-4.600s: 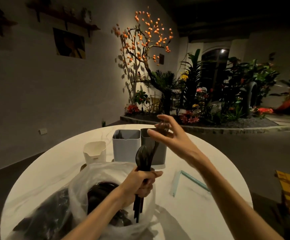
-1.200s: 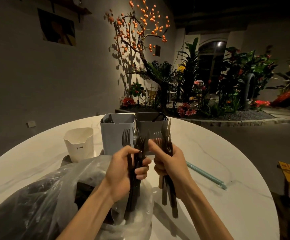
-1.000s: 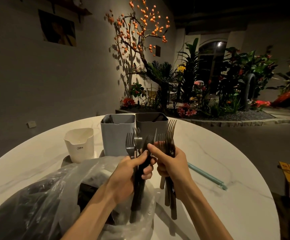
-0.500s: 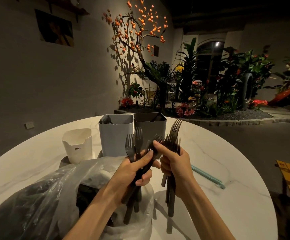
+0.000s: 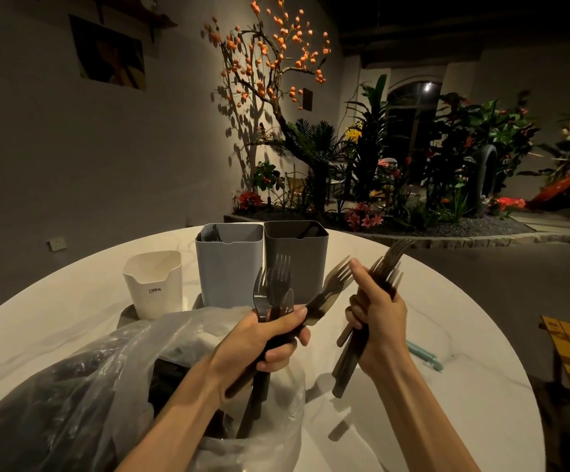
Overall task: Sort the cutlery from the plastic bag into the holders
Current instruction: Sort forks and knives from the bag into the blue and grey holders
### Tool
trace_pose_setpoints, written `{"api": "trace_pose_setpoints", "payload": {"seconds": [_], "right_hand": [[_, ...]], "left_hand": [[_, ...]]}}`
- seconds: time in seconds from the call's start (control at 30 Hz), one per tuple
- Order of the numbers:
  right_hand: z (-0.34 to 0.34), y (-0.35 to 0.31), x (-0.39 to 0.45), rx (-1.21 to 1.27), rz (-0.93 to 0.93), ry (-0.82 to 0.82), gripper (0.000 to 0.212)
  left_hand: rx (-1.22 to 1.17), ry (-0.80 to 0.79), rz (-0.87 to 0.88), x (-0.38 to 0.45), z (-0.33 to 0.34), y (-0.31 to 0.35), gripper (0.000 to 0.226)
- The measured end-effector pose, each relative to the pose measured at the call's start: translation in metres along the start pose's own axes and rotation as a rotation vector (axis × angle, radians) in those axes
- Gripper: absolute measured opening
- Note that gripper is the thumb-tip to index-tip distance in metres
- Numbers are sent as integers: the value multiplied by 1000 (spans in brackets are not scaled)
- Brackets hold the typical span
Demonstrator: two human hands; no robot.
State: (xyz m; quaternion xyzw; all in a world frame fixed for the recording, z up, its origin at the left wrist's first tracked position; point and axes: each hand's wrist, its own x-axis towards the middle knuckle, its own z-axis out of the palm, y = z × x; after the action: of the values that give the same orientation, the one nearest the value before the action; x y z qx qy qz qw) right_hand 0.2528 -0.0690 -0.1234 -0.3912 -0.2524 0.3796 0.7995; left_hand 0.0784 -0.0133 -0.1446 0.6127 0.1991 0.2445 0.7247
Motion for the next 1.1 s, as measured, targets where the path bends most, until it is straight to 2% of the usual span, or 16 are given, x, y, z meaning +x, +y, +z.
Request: {"api": "trace_pose_setpoints", "payload": {"seconds": [0.07, 0.13, 0.3, 0.4, 0.47, 0.53, 0.63, 0.73, 0.83, 0.97, 1.1], "right_hand": [[2, 1, -2, -100, 49, -81, 28], [4, 1, -4, -156, 53, -95, 25], [-7, -10, 5, 134, -38, 122, 19], [-8, -8, 6, 134, -30, 136, 21], [-7, -5, 5, 89, -29, 114, 18], [-6, -3, 6, 28, -15, 93, 23], [-1, 2, 5, -61, 110, 4, 31], [8, 5, -4, -25, 231, -181, 22], [12, 6, -14, -201, 205, -346, 25], [17, 16, -21, -257, 158, -463, 28], [24, 20, -26, -297, 108, -389, 34]], "left_hand": [[15, -1, -28, 0, 1, 1, 38], [30, 5, -41, -1, 2, 3, 39], [7, 56, -10, -3, -2, 4, 32], [-77, 130, 22, 0, -6, 2, 26], [-200, 150, 15, 1, -8, -1, 36], [-357, 176, 38, 1, -8, -1, 57], [-454, 253, 96, -3, -6, 0, 71], [-445, 236, 107, -6, -4, 3, 80], [-440, 222, 103, -5, -3, 1, 90], [-378, 228, 107, -3, 0, -3, 64], [-120, 363, 119, 0, 19, -3, 39]]}}
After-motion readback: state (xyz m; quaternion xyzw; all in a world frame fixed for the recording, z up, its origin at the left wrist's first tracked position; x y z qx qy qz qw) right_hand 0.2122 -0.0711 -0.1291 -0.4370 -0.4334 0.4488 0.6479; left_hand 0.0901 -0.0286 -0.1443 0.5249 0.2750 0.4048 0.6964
